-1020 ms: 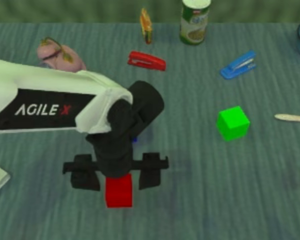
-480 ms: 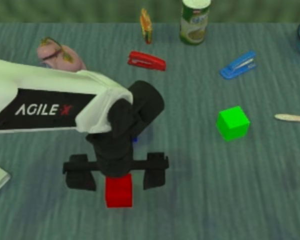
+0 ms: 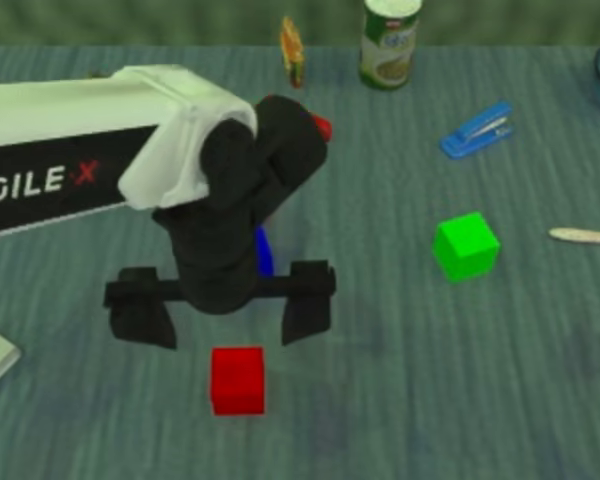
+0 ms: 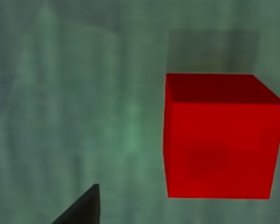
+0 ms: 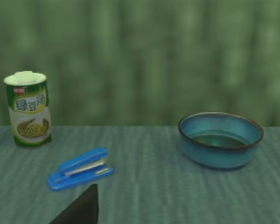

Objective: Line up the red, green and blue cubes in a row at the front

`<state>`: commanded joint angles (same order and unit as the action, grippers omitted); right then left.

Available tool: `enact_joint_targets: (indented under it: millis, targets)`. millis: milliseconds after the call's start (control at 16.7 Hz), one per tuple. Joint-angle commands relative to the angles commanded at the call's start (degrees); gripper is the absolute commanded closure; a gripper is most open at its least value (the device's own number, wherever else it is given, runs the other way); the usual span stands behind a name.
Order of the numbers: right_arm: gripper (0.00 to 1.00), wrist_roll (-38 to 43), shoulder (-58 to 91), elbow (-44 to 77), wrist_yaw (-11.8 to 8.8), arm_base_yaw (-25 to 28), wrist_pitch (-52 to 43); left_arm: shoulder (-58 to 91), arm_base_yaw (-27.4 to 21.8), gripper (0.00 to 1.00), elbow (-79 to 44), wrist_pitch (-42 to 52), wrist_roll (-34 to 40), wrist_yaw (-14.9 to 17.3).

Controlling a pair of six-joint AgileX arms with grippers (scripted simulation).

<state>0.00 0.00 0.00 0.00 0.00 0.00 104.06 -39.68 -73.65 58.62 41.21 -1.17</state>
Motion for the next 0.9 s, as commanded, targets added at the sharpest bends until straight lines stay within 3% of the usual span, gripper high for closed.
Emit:
enact_joint_targets:
  millis: [480, 900]
  targets:
    - [0.00, 0.1, 3.5, 3.5, 0.0, 0.8, -2.4, -3.2, 1.3, 0.00, 2.3, -1.3, -0.3, -0.2]
    - [0.00, 0.5, 32.7, 30.3, -0.1, 6.2, -19.2, -28.4, 13.0, 0.00, 21.6, -14.5, -3.7, -0.8]
